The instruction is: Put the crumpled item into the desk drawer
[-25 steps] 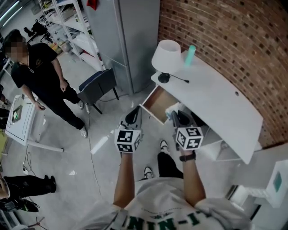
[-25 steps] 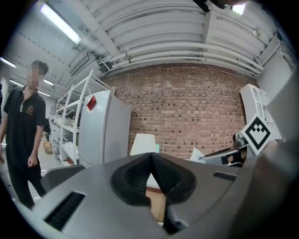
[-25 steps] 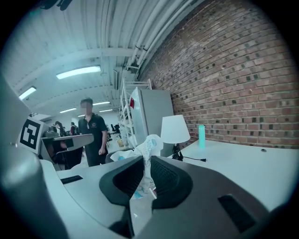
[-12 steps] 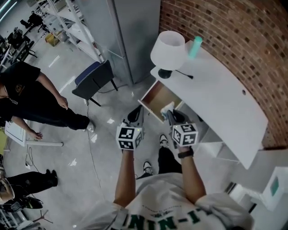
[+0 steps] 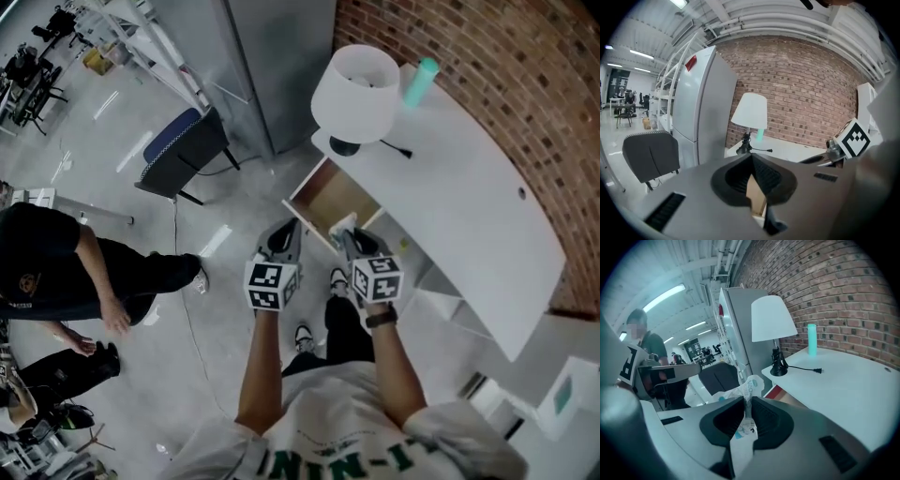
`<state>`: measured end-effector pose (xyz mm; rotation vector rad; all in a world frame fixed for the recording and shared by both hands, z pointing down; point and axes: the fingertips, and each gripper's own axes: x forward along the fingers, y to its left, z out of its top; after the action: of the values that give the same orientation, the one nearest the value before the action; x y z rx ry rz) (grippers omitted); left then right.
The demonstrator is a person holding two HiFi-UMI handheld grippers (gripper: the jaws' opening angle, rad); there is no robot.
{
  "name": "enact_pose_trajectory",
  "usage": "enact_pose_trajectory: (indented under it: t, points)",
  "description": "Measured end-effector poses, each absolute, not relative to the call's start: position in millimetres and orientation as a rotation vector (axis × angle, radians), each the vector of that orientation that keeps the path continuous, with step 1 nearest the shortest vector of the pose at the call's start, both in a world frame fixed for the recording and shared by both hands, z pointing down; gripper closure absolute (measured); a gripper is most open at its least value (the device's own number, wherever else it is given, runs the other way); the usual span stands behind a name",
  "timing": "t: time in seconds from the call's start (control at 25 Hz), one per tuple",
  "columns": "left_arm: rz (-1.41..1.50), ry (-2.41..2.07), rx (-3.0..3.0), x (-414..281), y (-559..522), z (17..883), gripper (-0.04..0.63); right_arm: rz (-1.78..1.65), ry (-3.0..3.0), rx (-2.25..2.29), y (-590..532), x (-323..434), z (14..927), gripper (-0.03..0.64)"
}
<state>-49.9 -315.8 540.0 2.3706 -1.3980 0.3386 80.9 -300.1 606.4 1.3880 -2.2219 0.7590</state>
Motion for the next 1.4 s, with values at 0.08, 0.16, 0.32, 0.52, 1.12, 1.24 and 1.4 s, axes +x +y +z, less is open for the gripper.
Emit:
enact_pose_trajectory:
  t: [0.08,0.16,0.32,0.52,1.12,1.24,1.4]
  points:
    - [0.357,-1.379,2.356,-46.7,-324.4,557.0,0.6,0.762,-2.224,1.371,-308.9,79.1,620.4,0.578]
    - [0.37,-1.361,2.346,-42.3,-332.3,572.7,0.6,0.769,-2.211,1.348,-317.6,79.3,636.9,0.578]
    - [0.386,-1.335,2.308,-38.0,-344.2,599.3,0.6,0.787,-2.158,1.305,-334.9,83.3,672.3,0.578]
    - [0.393,-1.331,2.255,-41.8,-359.3,639.4,0.6,0.816,-2.095,1.252,-357.6,87.2,721.1,0.578]
    - [0.378,-1.341,2.184,-64.6,-403.2,742.7,0.6,0.864,-1.998,1.154,-413.0,81.7,859.3,0.578]
    - [0.362,-1.346,2.169,-67.4,-408.5,760.5,0.6,0.881,-1.958,1.16,-421.6,83.8,888.6,0.578]
    - [0.366,-1.322,2.177,-64.3,-412.8,782.6,0.6,0.863,-1.894,1.199,-435.2,88.6,923.2,0.578]
